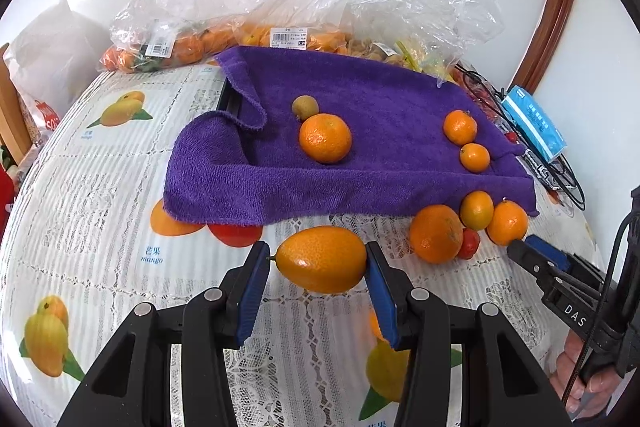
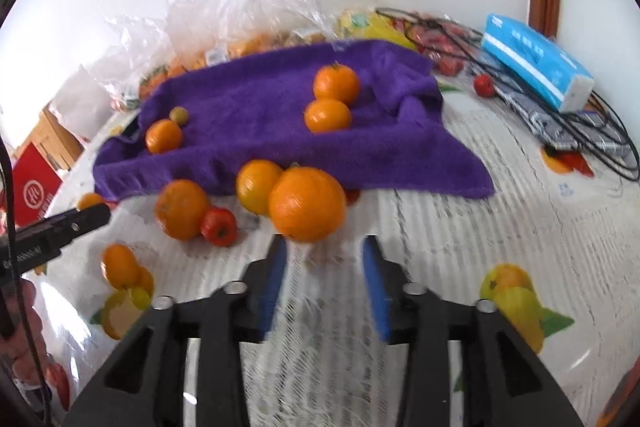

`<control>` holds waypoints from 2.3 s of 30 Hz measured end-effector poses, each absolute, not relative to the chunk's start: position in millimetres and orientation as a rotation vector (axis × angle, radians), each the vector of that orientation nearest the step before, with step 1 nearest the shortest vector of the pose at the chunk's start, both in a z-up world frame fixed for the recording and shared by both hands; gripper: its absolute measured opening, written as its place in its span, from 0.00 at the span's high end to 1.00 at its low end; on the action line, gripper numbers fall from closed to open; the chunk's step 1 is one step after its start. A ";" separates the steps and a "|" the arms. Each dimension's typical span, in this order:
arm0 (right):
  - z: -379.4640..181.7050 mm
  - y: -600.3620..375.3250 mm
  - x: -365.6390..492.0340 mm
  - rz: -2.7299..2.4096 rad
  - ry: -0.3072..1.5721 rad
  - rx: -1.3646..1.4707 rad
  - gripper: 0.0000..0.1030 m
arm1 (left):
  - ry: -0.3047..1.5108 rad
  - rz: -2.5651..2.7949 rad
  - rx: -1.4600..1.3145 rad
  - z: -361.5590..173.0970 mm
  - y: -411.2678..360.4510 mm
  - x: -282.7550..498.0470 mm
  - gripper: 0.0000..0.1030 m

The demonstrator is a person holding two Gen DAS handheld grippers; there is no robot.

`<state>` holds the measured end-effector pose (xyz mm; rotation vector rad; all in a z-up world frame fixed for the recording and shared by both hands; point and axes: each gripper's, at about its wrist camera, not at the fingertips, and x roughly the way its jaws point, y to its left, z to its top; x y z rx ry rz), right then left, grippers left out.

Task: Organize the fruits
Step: 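Grasp a large orange with the right tool while the left tool grasps an oval orange, then carry both fruits over the purple towel and open both tools to release them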

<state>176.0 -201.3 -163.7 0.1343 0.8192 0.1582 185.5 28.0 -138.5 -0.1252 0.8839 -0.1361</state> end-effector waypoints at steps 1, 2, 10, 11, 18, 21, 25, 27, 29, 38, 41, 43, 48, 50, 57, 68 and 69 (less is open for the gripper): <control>-161.6 -198.3 177.5 0.156 0.807 0.124 0.53 | 0.883 -0.139 -0.123 -137.9 27.4 186.0 0.56; -160.3 -195.2 180.3 0.155 0.800 0.112 0.51 | 0.883 -0.139 -0.122 -137.5 26.9 186.5 0.56; -163.2 -181.3 201.5 0.162 0.832 0.076 0.58 | 0.879 -0.143 -0.127 -134.2 30.0 190.0 0.56; -162.7 -179.7 200.7 0.164 0.832 0.067 0.59 | 0.879 -0.144 -0.130 -134.1 30.7 190.5 0.56; -158.3 -179.9 192.3 0.152 0.821 0.061 0.59 | 0.871 -0.153 -0.134 -129.2 28.4 187.3 0.56; -152.0 -182.7 187.5 0.146 0.807 0.069 0.59 | 0.864 -0.156 -0.131 -125.5 25.8 186.4 0.56; -138.5 -187.2 181.9 0.142 0.779 0.079 0.59 | 0.847 -0.158 -0.132 -118.4 22.6 186.9 0.56; -131.8 -189.5 181.8 0.142 0.764 0.084 0.59 | 0.840 -0.158 -0.135 -115.4 22.2 189.7 0.56; -122.0 -192.3 185.2 0.143 0.740 0.084 0.59 | 0.836 -0.158 -0.139 -112.2 21.3 195.1 0.56; -101.9 -189.0 239.2 0.174 0.704 0.090 0.59 | 0.823 -0.103 -0.147 -102.8 25.4 243.6 0.56; -107.4 -175.5 257.7 0.213 0.711 0.073 0.59 | 0.841 -0.062 -0.158 -109.4 36.4 258.0 0.56; -115.5 -163.8 269.5 0.234 0.731 0.053 0.59 | 0.865 -0.039 -0.159 -117.3 42.1 266.2 0.56; -137.1 -145.7 284.4 0.257 0.783 0.011 0.59 | 0.891 -0.025 -0.145 -133.4 44.4 274.6 0.56; -144.7 -141.2 286.7 0.258 0.800 -0.011 0.59 | 0.881 -0.033 -0.141 -134.2 43.9 274.5 0.56; -145.2 -146.9 284.1 0.254 0.808 -0.007 0.58 | 0.886 -0.049 -0.176 -135.6 43.9 276.9 0.56; -115.0 -175.9 233.4 0.236 0.775 0.026 0.55 | 0.837 -0.066 -0.158 -113.8 40.1 256.0 0.37; -116.5 -176.2 229.5 0.242 0.781 0.034 0.55 | 0.832 -0.068 -0.163 -112.0 41.5 251.2 0.37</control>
